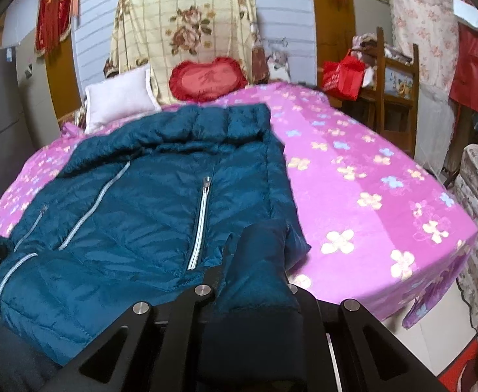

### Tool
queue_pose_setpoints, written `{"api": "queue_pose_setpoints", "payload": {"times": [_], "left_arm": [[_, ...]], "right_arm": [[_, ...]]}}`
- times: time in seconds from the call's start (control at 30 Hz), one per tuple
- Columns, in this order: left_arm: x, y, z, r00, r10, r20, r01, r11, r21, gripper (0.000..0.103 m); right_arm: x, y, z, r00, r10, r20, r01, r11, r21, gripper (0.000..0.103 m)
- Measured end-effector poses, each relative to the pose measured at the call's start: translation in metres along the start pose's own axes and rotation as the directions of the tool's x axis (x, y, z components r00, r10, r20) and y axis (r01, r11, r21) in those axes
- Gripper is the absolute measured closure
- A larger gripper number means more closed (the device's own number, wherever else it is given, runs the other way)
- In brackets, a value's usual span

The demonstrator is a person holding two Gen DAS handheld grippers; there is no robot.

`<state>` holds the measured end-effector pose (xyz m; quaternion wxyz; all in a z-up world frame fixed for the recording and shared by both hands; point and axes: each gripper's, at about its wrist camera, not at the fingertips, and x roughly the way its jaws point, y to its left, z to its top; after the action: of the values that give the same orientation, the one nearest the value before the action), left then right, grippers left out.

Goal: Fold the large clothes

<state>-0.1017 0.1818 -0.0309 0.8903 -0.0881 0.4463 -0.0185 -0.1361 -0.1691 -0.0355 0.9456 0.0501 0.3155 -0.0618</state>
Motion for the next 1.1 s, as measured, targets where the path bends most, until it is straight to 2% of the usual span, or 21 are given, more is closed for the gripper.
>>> {"api": "queue_pose_setpoints", "payload": {"times": [0.17, 0.37, 0.53, 0.63, 0.7, 0.93, 1.1], "left_arm": [[-0.027, 0.015, 0.001, 0.997, -0.067, 0.050, 0.068, 0.997, -0.030, 0.097], [-0.062, 0.022, 0.006, 0.984, -0.121, 0.128, 0.125, 0.992, -0.030, 0.098], [-0.095, 0.032, 0.007, 0.962, -0.180, 0.206, 0.193, 0.980, -0.046, 0.098], [-0.120, 0.038, 0.008, 0.943, -0.203, 0.266, 0.223, 0.973, -0.050, 0.098], [-0.136, 0.039, 0.007, 0.932, -0.204, 0.299, 0.226, 0.973, -0.039, 0.098], [-0.179, 0.037, -0.006, 0.914, -0.213, 0.345, 0.234, 0.972, -0.020, 0.098], [-0.215, 0.031, -0.010, 0.879, -0.225, 0.420, 0.237, 0.971, 0.025, 0.098]], "right_arm": [[-0.026, -0.002, 0.003, 0.997, 0.003, 0.071, -0.002, 1.000, -0.016, 0.094], [-0.059, -0.008, -0.001, 0.990, 0.072, 0.121, -0.075, 0.997, 0.024, 0.096], [-0.085, -0.013, -0.004, 0.979, 0.118, 0.165, -0.128, 0.990, 0.057, 0.096], [-0.105, -0.011, -0.003, 0.971, 0.129, 0.202, -0.139, 0.989, 0.039, 0.096], [-0.121, -0.010, -0.004, 0.964, 0.134, 0.229, -0.143, 0.989, 0.024, 0.096], [-0.165, -0.009, -0.010, 0.944, 0.136, 0.300, -0.146, 0.989, 0.012, 0.096], [-0.196, -0.014, -0.009, 0.922, 0.141, 0.359, -0.159, 0.987, 0.019, 0.096]]}}
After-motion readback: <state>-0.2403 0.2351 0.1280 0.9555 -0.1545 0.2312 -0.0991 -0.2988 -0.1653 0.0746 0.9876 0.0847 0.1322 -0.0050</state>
